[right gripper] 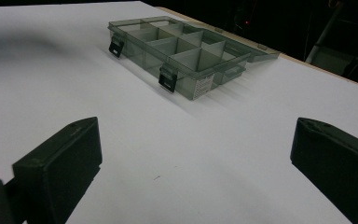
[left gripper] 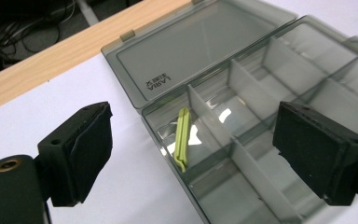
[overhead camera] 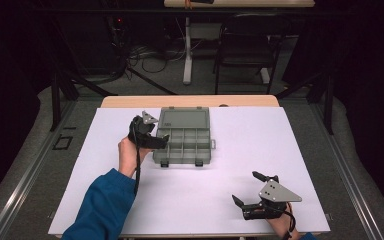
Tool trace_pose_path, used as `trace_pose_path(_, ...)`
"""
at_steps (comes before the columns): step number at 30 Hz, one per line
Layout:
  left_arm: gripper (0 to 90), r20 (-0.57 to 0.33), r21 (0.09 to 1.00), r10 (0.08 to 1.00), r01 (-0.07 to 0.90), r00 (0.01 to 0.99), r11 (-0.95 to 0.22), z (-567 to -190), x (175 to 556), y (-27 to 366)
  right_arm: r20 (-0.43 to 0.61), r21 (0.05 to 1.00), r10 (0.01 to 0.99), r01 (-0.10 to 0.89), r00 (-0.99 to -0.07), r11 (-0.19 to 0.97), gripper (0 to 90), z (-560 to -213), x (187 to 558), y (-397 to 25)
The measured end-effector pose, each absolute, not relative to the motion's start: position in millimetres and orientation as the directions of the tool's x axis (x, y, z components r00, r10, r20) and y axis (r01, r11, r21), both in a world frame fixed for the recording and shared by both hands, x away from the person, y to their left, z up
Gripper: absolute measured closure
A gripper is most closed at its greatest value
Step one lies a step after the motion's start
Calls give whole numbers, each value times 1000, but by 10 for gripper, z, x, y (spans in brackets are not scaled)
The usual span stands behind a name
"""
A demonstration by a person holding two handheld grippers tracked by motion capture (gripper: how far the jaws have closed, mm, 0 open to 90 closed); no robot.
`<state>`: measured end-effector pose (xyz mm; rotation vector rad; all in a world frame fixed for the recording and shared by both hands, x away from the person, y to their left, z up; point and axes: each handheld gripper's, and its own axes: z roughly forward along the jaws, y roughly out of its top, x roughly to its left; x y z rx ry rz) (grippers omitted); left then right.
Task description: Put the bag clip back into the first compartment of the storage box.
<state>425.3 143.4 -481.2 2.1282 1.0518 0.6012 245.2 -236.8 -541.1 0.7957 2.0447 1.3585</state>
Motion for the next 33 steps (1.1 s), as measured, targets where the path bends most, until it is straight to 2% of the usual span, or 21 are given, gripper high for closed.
trace_pose_path(16, 110, 137, 791, 785, 411, 604, -454, -4635, 3627, 1583, -124, 934, 730, 170, -672, 315, 15, -5411, 2452, -2367)
trace_pose_path(33, 109, 163, 819, 753, 338, 638, -463, -4685, 2984, 1748, -128, 932, 730, 169, -671, 319, 15, -5411, 2447, -2362)
